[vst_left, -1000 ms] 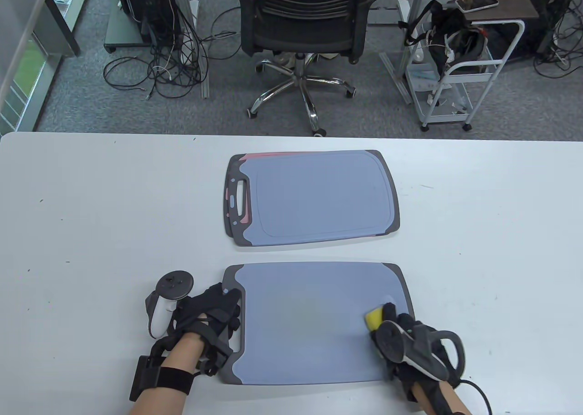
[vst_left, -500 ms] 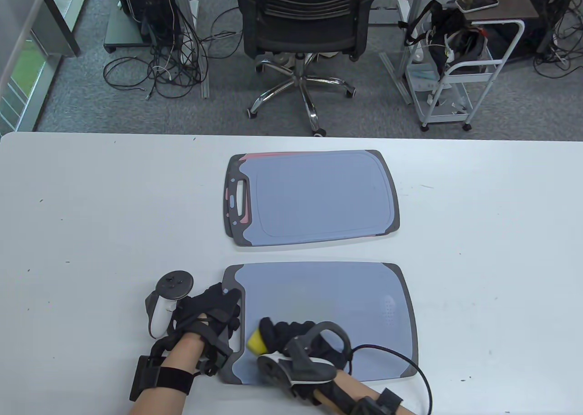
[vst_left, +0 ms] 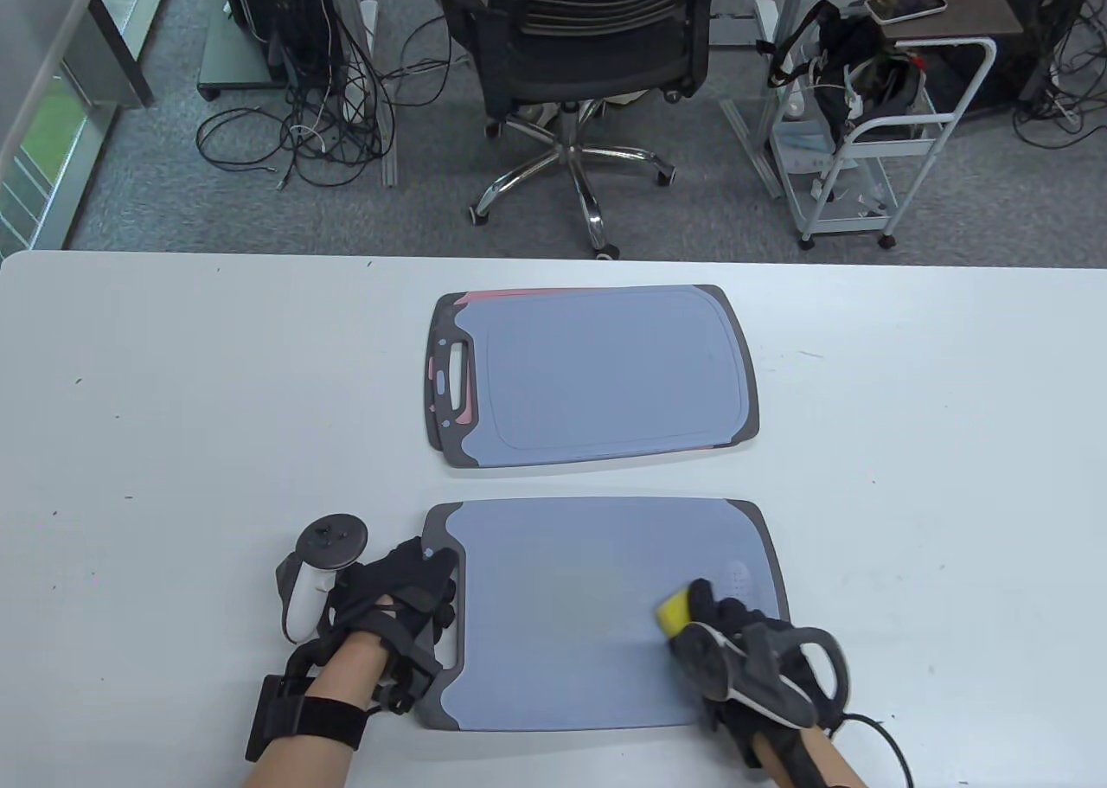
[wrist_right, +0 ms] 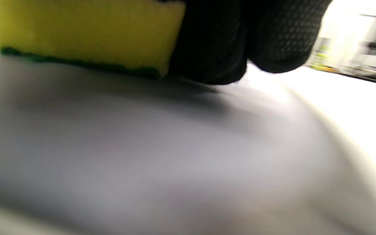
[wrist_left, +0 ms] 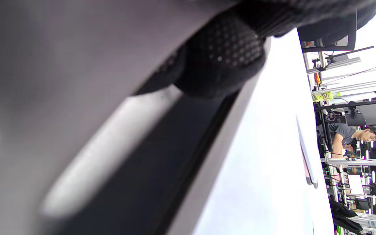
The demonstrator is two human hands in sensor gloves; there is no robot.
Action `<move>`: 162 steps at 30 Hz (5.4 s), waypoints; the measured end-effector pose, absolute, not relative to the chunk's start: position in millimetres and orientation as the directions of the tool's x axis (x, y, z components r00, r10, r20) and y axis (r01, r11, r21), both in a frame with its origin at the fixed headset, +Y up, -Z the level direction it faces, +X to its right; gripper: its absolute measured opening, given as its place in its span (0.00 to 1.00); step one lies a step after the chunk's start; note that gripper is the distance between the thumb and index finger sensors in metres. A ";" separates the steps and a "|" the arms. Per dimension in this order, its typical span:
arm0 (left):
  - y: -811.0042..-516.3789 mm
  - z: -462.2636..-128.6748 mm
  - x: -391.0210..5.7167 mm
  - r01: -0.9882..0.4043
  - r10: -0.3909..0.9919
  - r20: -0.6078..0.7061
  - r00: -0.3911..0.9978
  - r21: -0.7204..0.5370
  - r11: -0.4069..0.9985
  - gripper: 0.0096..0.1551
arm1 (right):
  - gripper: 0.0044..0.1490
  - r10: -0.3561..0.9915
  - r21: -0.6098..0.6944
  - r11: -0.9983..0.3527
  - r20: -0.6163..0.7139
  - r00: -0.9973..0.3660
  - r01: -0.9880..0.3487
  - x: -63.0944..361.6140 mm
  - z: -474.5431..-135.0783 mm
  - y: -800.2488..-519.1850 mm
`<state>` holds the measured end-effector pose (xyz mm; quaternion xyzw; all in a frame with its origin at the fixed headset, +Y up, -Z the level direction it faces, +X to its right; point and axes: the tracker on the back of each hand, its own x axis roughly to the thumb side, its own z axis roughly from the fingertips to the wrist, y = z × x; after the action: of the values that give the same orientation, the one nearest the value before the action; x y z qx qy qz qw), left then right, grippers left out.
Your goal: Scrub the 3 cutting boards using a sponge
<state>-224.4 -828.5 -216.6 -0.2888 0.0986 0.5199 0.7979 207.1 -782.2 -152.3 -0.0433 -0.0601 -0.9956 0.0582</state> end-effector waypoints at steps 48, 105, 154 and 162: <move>-828.5 -216.7 -224.7 -0.888 0.773 -0.463 0.435 -0.361 0.284 0.31 | 0.48 -0.032 0.038 -0.995 0.735 -0.678 0.089 -19.5 -122.5 -766.5; -831.0 -214.9 -226.6 -0.915 0.777 -0.496 0.386 -0.310 0.257 0.31 | 0.50 -0.048 -0.012 -0.999 0.614 -0.788 0.052 31.3 -118.8 -774.3; -697.2 -165.1 -230.6 -0.891 0.775 0.508 0.374 -0.033 0.452 0.27 | 0.48 0.387 -0.023 -0.921 -0.179 -0.905 -0.390 366.4 -150.5 -775.8; -709.6 -159.1 -216.4 -0.491 0.469 0.577 0.669 -0.131 0.861 0.22 | 0.48 0.422 -0.059 -0.906 -0.173 -0.890 -0.418 365.4 -145.9 -773.3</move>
<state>-216.4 -709.6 -159.1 0.0175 -0.3106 0.2627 0.9134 365.4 -773.3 -145.9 0.0912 0.0102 -0.9721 -0.2161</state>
